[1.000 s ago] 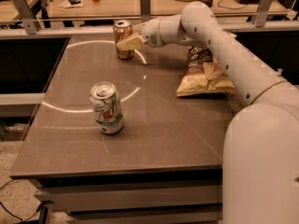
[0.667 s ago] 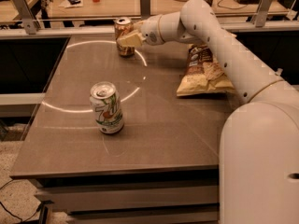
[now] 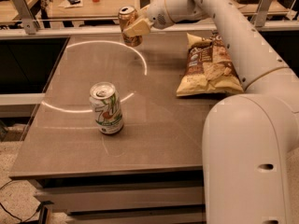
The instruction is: Knock orange can over
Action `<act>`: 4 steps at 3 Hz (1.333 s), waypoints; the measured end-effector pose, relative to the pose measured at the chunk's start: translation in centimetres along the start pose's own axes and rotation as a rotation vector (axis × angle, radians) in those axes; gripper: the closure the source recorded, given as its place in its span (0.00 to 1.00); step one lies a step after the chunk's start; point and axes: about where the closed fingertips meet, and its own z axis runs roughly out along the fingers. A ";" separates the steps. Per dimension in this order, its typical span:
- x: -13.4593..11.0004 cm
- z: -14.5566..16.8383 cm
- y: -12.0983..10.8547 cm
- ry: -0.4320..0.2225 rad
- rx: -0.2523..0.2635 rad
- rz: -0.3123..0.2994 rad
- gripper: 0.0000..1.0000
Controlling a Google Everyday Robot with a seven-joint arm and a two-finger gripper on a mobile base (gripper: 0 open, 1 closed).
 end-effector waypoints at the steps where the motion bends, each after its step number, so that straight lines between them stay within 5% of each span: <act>1: -1.1 -3.3 1.2 0.132 -0.045 -0.132 1.00; 2: -2.4 -6.1 3.5 0.293 -0.112 -0.341 1.00; 4: -3.3 -8.5 7.1 0.456 -0.292 -0.724 1.00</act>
Offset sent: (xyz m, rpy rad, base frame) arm -0.0868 -0.0589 0.0850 -0.7067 -0.3072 0.3694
